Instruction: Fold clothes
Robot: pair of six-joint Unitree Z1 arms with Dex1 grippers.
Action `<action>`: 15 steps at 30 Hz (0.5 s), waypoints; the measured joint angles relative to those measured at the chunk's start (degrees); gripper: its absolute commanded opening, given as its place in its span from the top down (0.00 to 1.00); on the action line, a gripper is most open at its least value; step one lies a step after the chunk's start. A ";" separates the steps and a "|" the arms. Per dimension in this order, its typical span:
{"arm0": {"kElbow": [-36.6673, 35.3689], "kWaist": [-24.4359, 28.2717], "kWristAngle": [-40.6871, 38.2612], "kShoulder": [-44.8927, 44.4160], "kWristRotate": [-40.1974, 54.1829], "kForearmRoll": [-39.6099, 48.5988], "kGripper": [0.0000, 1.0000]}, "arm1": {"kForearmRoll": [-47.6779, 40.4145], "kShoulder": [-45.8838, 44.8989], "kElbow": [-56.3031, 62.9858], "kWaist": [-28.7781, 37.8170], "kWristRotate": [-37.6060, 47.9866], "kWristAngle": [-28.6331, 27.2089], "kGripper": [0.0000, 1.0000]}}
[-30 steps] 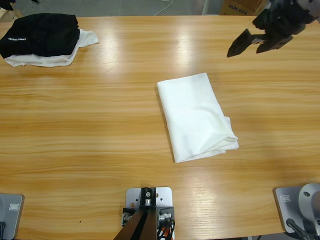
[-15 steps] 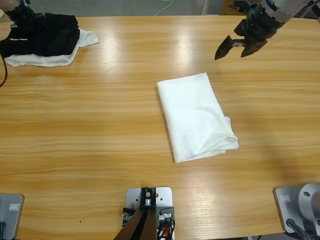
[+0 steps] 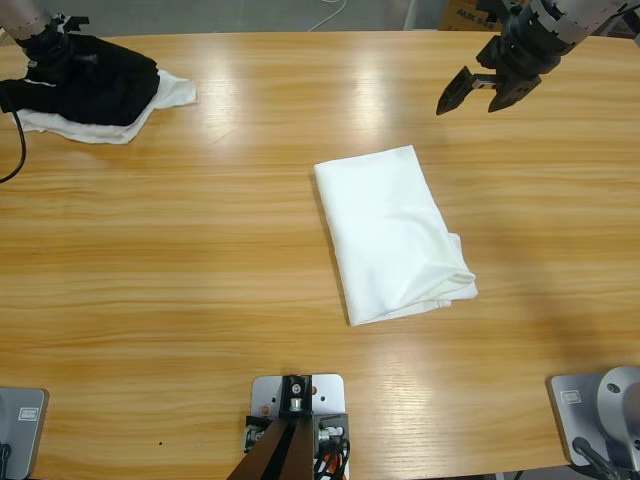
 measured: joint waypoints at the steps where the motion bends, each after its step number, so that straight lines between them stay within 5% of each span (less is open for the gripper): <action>1: 0.26 -0.14 -0.02 -0.06 0.71 0.22 0.01 | 0.00 0.00 0.00 0.00 0.00 0.00 0.00; 7: 8.53 -3.36 -0.73 -3.37 8.16 -1.10 0.00 | 0.00 -0.02 0.00 0.00 -0.13 0.00 0.00; 15: 45.27 -15.92 0.43 -19.51 11.38 -28.71 0.00 | 0.00 -2.00 0.62 -0.52 -0.69 0.00 0.00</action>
